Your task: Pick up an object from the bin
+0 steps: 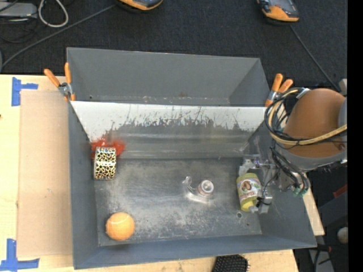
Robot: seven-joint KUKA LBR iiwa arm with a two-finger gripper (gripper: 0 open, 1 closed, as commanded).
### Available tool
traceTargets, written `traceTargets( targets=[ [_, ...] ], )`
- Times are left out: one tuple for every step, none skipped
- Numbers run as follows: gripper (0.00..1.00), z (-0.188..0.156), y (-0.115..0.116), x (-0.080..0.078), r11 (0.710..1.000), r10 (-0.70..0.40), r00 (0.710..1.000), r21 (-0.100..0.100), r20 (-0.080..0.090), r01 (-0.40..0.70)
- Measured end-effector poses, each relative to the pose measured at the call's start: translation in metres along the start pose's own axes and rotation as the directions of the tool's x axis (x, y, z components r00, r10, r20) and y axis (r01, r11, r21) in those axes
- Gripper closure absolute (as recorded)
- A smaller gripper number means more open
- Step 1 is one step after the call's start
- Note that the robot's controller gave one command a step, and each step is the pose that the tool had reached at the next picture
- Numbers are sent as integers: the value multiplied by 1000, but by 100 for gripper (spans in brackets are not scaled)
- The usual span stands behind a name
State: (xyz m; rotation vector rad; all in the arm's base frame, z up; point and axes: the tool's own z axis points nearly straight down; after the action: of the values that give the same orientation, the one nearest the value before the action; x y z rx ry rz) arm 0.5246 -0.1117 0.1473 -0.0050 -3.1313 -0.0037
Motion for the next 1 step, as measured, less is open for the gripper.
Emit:
traceTargets(
  targets=[
    [0, -4, 0, -2, 1000, -6, 1000, 2, 8, 6]
  ],
)
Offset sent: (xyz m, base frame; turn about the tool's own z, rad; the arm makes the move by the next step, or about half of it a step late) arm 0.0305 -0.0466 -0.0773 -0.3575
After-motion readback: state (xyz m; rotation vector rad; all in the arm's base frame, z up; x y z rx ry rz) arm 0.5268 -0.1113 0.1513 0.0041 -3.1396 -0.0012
